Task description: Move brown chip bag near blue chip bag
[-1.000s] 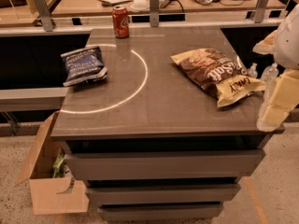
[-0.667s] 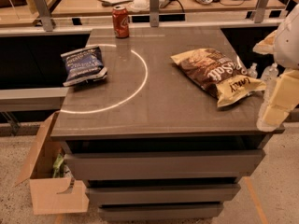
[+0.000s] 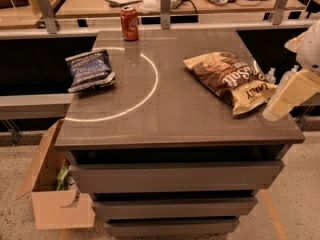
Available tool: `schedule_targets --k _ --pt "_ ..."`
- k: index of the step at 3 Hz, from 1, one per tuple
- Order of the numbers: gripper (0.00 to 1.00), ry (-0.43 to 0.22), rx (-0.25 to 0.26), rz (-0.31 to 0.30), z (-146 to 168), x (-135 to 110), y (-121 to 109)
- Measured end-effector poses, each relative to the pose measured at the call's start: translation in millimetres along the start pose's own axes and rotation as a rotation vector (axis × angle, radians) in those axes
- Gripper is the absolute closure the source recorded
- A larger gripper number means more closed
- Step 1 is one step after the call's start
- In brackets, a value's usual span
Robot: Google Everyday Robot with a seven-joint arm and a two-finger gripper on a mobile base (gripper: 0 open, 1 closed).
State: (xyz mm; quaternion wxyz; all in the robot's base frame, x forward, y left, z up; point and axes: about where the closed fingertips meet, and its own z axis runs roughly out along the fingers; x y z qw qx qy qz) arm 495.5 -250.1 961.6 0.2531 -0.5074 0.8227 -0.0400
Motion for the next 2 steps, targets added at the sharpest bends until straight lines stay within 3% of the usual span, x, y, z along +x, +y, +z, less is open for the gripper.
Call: schedule_targets --k 1,2 --pt "0.00 -0.100 0.052 0.172 28 14 -34" --pt "0.00 -0.217 0.074 0.271 50 21 -54"
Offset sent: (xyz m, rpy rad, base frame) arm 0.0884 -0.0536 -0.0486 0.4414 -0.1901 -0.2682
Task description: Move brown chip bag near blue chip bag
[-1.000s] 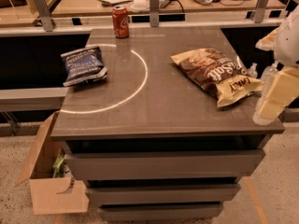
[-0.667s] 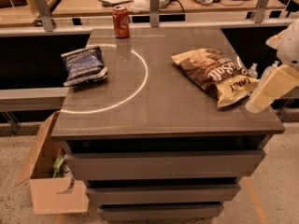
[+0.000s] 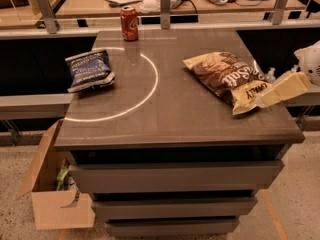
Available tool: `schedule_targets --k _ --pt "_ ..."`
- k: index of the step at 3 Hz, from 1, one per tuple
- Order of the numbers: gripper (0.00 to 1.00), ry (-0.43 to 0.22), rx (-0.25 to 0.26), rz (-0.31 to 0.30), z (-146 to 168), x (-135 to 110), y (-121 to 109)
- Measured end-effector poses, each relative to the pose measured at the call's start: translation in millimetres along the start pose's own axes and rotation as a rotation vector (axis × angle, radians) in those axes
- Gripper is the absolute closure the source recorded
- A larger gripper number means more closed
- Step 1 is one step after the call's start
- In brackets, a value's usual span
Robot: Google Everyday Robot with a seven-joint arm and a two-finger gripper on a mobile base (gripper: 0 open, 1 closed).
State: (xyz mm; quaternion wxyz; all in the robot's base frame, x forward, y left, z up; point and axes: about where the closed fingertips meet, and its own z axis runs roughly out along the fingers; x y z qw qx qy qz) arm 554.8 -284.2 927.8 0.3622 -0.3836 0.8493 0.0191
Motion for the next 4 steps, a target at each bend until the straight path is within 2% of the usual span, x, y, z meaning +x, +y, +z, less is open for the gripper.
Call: schedule_targets --k 1,2,3,4 --pt "0.00 -0.086 -0.015 0.042 30 0 -12" --pt "0.00 -0.130 -0.045 0.042 60 0 -14" --pt "0.13 -0.142 -0.067 0.030 80 2 -19" --pt "0.36 -0.158 -0.076 0.019 86 0 -23"
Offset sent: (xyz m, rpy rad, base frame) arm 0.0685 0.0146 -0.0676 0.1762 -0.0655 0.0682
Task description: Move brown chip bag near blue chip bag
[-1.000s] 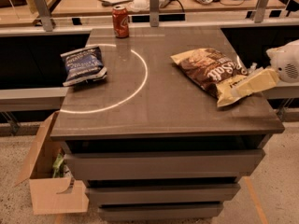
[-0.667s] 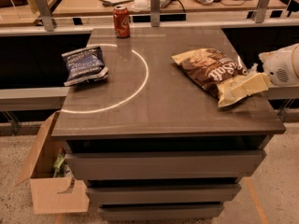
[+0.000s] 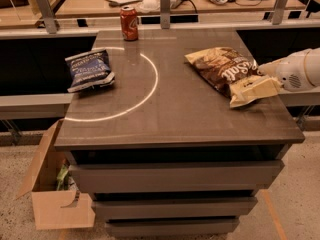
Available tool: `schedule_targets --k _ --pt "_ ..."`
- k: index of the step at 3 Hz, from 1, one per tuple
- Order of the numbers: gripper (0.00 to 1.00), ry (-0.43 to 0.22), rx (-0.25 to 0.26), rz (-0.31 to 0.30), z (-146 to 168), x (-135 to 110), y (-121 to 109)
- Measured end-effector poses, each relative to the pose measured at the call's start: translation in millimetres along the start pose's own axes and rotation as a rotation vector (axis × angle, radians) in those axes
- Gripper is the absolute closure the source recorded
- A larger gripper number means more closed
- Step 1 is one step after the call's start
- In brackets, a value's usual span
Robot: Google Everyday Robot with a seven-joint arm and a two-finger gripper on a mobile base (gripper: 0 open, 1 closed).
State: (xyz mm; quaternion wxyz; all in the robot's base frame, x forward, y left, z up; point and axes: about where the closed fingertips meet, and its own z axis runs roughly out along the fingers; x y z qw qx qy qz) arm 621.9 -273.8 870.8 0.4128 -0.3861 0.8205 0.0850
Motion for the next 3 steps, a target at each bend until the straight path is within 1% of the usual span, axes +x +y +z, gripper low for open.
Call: schedule_targets --k 1,2,3 --pt "0.65 -0.030 -0.015 -0.024 -7 -23 2" --pt "0.97 -0.087 -0.042 -0.091 -13 -62 11" --pt "1.00 -0.111 -0.081 -0.149 -9 -85 18"
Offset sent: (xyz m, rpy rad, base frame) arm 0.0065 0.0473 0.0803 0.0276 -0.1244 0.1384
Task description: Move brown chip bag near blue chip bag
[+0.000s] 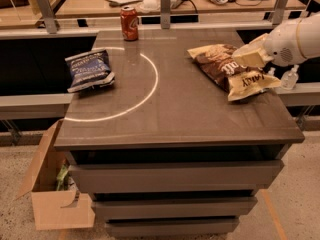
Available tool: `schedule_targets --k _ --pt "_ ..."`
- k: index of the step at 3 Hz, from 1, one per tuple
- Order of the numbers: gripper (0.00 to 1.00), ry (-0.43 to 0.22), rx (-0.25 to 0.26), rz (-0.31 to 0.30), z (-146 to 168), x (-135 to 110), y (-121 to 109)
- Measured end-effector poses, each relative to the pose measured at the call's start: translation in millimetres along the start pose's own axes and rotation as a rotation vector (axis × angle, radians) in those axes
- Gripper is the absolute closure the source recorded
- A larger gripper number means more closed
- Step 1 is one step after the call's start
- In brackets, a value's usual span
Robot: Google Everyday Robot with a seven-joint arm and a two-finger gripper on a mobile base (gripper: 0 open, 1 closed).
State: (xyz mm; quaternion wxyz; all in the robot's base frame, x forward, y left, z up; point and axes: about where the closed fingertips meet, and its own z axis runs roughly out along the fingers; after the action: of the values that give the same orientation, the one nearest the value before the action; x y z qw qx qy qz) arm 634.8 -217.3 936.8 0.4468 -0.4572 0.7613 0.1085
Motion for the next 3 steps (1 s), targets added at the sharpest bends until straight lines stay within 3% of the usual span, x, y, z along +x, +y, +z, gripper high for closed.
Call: schedule_targets --k 1,2,3 --pt "0.82 0.008 0.021 0.023 -5 1 -9" --pt "0.51 0.035 0.054 0.097 -15 21 -16" --pt "0.20 0.069 0.050 0.160 -16 45 -13"
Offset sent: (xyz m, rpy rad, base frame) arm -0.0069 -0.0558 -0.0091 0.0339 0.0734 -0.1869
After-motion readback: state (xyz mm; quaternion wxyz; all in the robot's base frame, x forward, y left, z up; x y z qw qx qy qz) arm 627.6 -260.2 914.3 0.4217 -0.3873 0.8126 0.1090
